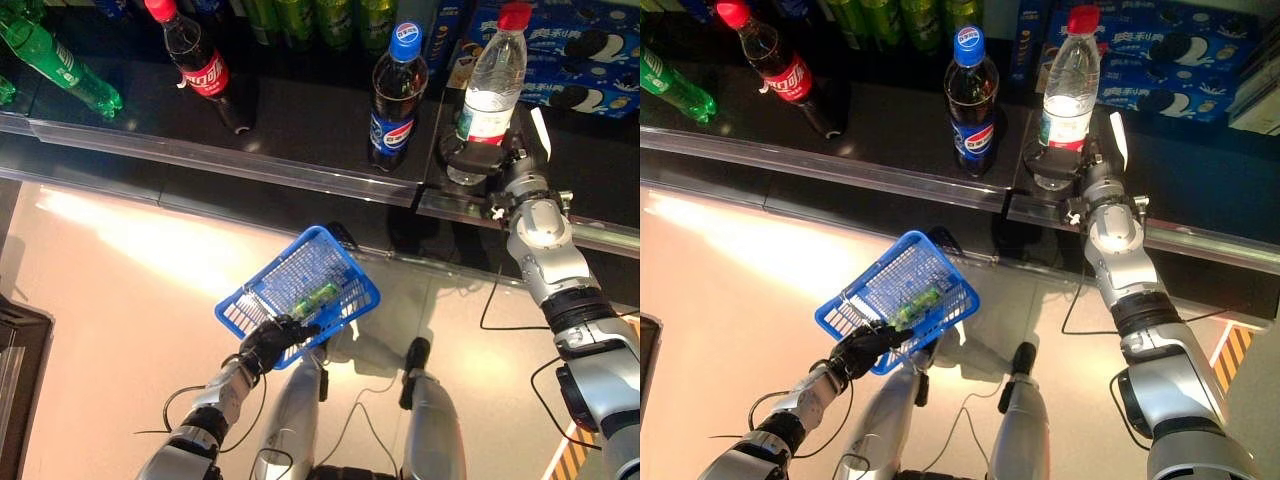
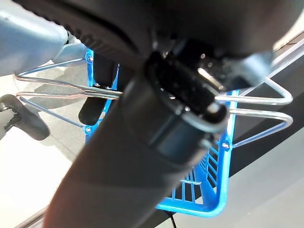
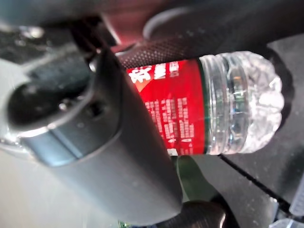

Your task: Pick up the drink and place into the basket.

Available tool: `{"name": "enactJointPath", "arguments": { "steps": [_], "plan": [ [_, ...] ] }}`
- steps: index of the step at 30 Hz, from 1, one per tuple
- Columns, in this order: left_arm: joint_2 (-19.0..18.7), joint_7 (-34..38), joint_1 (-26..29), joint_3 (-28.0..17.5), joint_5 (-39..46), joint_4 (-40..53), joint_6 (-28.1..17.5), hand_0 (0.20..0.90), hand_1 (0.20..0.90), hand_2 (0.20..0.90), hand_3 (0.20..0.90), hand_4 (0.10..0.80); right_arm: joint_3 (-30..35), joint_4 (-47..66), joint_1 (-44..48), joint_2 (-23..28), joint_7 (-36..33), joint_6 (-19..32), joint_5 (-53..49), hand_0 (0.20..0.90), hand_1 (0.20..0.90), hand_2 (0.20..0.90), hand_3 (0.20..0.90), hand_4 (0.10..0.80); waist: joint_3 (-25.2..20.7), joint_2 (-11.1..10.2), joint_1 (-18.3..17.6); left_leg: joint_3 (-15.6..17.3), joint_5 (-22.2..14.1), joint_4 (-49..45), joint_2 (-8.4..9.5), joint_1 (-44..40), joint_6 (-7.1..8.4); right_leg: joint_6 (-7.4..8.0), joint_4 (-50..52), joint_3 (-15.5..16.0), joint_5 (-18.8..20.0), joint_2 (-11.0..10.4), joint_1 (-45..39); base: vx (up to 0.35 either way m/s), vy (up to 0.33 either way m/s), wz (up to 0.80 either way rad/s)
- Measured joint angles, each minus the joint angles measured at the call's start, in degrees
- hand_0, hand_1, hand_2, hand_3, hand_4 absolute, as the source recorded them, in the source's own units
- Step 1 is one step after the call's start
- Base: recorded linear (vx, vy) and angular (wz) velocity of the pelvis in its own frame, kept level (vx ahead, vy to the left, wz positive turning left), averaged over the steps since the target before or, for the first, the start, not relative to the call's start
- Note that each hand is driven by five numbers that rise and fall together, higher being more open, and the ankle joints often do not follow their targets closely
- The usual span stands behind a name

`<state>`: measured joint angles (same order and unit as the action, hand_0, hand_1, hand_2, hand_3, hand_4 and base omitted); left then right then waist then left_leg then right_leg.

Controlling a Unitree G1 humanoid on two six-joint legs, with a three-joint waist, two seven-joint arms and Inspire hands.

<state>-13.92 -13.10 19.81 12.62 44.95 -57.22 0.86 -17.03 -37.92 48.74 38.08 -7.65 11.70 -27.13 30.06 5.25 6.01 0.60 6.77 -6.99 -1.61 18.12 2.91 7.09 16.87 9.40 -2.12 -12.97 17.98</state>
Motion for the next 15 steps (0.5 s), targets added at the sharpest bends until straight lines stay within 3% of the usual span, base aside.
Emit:
{"name": "enactJointPath", "arguments": {
  "steps": [9,15],
  "plan": [
    [0.0,0.1,-0.1,-0.2,0.0,-0.1,0.0,0.3,0.3,0.3,0.2,0.1,0.0,0.3,-0.6,-0.2,0.0,0.0,0.3,0.3,0.3,0.3,0.2,0.1,0.0,0.0,-0.1,0.0,0.0,0.4,-0.14,-0.7,-0.03,0.13,-1.4,0.1,0.3,0.3,-1.3,0.025,0.016,0.01],
    [0.4,0.0,-2.5,-1.6,0.0,-0.1,0.3,0.3,0.3,0.3,0.2,0.1,0.4,8.2,-9.9,-0.1,0.0,-0.1,4.7,0.3,0.3,0.3,0.2,0.1,-0.1,-0.1,-0.2,-0.2,1.2,6.3,-0.55,-6.9,-0.48,0.91,-11.9,2.8,4.1,1.1,-10.5,0.101,-0.003,0.07]
  ]
}}
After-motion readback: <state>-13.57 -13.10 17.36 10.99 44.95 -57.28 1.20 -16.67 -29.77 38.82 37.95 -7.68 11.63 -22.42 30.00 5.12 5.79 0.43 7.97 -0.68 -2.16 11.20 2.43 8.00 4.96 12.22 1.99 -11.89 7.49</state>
